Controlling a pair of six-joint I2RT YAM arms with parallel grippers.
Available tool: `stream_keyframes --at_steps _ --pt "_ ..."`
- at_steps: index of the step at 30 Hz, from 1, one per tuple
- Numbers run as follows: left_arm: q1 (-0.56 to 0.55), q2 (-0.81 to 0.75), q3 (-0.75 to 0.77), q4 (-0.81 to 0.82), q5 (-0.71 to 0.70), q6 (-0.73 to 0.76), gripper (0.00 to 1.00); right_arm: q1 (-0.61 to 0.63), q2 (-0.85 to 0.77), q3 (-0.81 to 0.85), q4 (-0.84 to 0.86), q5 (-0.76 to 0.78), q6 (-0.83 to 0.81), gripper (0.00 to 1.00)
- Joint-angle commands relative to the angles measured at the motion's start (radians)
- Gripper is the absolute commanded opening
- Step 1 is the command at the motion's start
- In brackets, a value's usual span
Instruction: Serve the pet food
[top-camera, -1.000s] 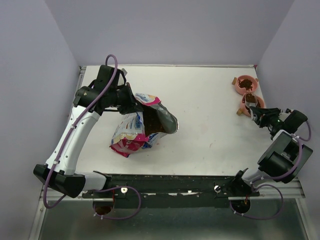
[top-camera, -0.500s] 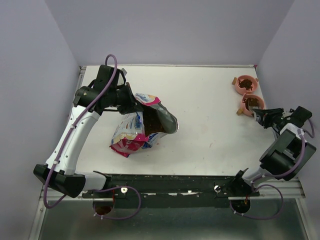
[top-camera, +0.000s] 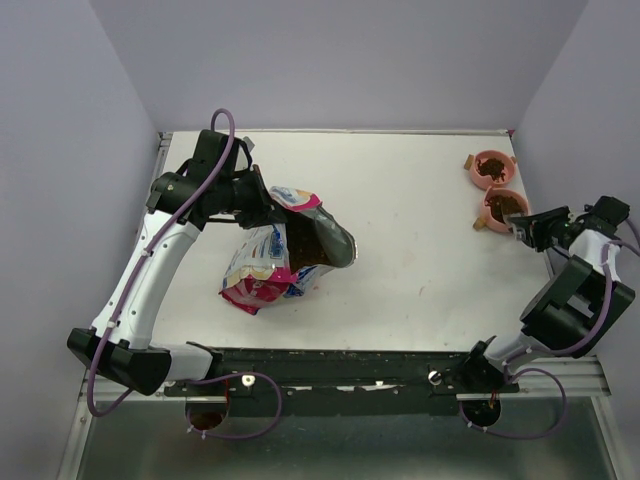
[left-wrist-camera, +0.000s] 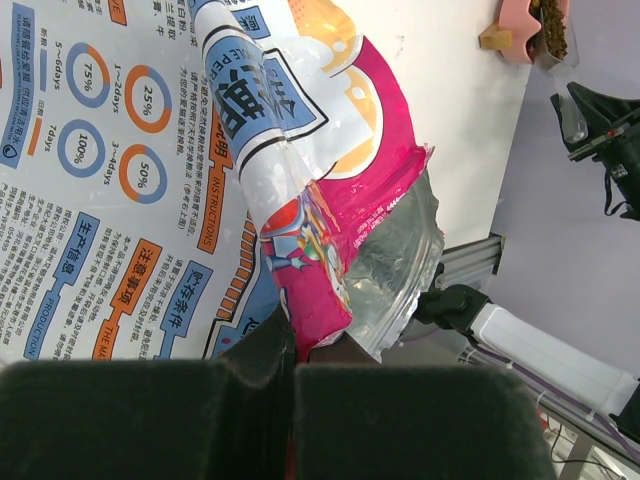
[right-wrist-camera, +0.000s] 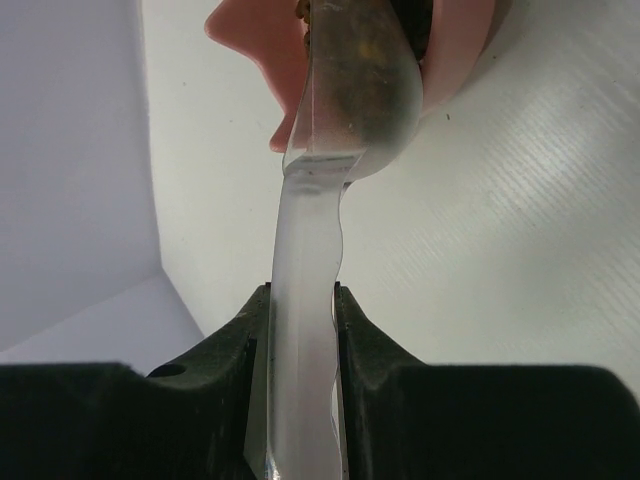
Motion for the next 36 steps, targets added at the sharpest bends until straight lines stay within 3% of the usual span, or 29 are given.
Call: stream_keyframes --at_steps 1,16,36 --pt "0.001 -0.007 0.025 0.042 0.061 -0.010 0.00 0.023 0.003 0.071 -0.147 0.183 -0.105 0.00" --pt "0.001 -0.006 0.017 0.048 0.065 -0.014 0.00 0.179 0.035 0.259 -0.352 0.459 -0.247 0.00" --pt "-0.001 -0.013 0.013 0.051 0.065 -0.016 0.00 0.360 0.092 0.453 -0.501 0.677 -0.346 0.00"
